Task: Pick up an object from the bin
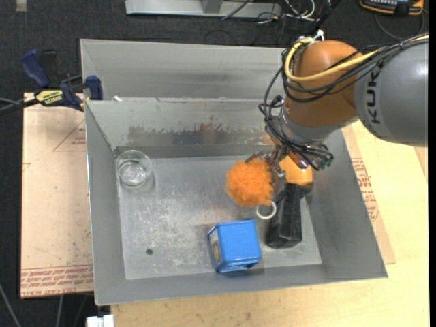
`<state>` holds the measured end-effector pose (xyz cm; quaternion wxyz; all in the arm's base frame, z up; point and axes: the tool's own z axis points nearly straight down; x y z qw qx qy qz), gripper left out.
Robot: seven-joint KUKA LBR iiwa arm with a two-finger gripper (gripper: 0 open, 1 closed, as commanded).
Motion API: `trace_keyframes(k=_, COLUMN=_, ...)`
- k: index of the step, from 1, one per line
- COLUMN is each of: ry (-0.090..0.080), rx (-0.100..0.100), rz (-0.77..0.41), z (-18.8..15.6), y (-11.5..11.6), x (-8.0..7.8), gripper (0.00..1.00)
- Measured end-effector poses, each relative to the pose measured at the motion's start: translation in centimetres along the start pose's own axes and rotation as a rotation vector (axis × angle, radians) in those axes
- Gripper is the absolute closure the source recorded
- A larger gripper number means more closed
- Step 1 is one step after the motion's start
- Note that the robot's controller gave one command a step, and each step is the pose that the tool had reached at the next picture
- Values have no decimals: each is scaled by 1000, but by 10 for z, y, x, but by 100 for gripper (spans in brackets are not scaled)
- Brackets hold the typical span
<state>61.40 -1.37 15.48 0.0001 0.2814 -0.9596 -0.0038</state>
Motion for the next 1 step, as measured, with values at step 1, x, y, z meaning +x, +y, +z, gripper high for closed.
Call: trace_keyframes(k=1, ry=-15, rx=11, rz=20, z=-60, y=4, x=-13, gripper=100)
